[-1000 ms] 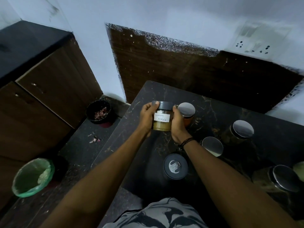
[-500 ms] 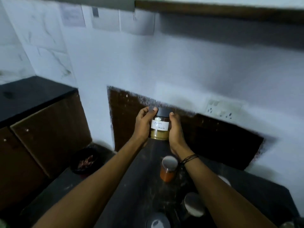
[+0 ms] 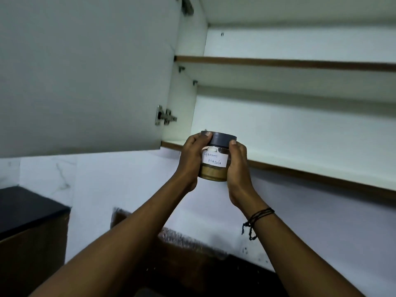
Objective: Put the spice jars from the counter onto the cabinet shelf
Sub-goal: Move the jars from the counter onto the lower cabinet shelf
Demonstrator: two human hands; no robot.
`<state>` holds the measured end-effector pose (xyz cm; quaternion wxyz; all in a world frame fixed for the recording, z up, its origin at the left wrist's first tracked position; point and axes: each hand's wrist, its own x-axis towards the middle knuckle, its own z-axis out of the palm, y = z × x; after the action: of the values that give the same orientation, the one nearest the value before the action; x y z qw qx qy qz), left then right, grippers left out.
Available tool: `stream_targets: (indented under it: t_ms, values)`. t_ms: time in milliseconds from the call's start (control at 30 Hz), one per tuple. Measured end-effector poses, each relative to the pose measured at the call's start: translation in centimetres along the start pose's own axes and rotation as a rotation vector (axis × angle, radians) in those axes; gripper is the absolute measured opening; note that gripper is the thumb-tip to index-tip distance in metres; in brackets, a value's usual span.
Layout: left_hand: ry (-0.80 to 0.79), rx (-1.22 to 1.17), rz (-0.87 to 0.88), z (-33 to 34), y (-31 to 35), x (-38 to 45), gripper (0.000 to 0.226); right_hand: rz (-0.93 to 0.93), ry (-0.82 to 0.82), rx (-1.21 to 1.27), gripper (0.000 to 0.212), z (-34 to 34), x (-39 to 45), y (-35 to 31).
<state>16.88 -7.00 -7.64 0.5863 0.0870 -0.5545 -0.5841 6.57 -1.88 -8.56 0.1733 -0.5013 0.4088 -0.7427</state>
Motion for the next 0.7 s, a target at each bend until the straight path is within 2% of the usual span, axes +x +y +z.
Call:
stream_targets:
  t_ms: [100, 233, 567, 700]
  values:
    - [0.003, -0.032, 0.052, 1.9, 2.2, 1.7, 0.038, -0.056, 0.014, -0.018, 0.025, 0.2, 2.0, -2.8]
    - [-0.021, -0.042, 0.063, 3.3, 4.0, 3.8, 0.029, -0.065, 0.055, -0.065, 0.034, 0.3, 4.1, -4.9]
    - [-0.026, 0.072, 0.044, 2.6, 2.9, 9.1, 0.039, -0.005, 0.027, -0.181, 0.029, 0.7, 9.5, -3.8]
    - [0.022, 0.109, 0.055, 1.2, 1.9, 11.6, 0.040, 0.012, 0.021, -0.341, 0.035, 1.1, 11.9, -2.7]
